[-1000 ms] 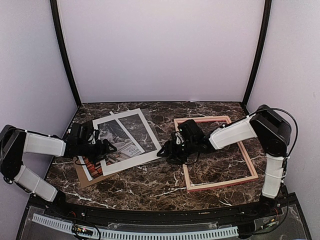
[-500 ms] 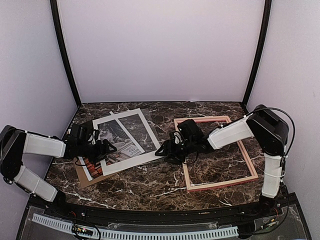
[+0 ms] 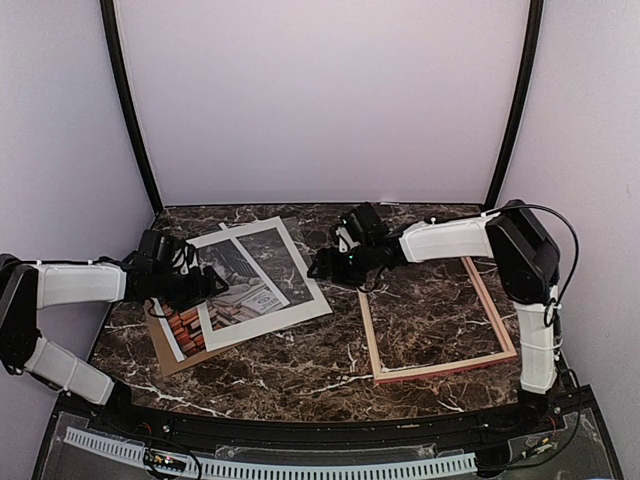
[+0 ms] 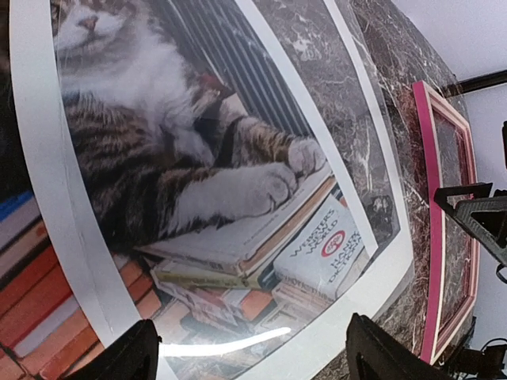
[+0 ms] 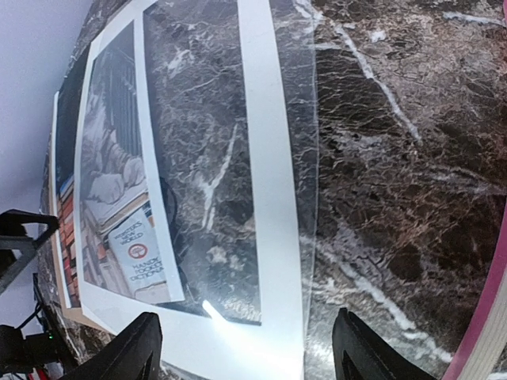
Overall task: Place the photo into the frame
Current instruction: Adjust the glass panel on the mat board.
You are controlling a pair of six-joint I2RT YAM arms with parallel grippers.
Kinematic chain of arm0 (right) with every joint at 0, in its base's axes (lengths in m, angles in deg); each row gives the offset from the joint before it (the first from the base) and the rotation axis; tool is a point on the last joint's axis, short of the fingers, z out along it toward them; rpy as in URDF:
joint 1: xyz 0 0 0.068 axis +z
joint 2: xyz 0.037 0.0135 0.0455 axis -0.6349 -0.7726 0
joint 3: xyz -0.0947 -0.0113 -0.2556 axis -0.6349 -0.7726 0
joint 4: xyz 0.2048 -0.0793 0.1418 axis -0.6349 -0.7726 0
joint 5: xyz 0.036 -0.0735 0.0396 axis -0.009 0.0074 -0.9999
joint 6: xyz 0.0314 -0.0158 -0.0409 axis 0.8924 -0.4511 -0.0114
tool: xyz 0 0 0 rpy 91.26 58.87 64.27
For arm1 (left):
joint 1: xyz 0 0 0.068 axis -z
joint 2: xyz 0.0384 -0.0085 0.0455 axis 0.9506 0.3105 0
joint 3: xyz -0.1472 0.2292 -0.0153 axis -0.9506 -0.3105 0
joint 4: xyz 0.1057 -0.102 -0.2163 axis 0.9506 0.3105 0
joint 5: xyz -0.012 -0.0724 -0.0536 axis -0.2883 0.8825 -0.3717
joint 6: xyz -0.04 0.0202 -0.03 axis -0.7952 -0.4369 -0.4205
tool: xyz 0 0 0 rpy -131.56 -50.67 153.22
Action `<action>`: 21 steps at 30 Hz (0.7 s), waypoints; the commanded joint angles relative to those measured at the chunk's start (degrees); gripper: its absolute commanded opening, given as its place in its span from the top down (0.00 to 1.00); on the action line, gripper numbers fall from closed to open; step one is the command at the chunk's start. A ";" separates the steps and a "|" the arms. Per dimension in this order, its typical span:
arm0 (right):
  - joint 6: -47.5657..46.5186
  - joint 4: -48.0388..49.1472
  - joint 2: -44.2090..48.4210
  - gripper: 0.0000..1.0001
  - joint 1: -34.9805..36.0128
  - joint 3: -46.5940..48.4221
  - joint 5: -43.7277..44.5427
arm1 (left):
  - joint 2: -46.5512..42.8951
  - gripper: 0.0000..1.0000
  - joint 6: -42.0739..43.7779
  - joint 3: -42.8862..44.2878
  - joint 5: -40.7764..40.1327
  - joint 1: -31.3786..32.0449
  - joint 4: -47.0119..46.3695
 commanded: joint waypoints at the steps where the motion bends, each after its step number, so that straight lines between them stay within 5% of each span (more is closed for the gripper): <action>1: -4.78 -5.14 -4.83 0.25 -1.01 5.68 2.01 | 1.53 0.16 4.08 6.43 -5.64 0.07 5.64; 10: -3.66 -6.57 -10.56 0.26 -1.14 12.33 -1.42 | 12.84 0.15 8.25 15.18 -10.62 -0.27 8.35; 21: 6.81 2.44 -9.52 0.31 -1.06 4.62 -10.65 | 18.31 0.16 10.08 13.46 -5.56 -0.08 4.50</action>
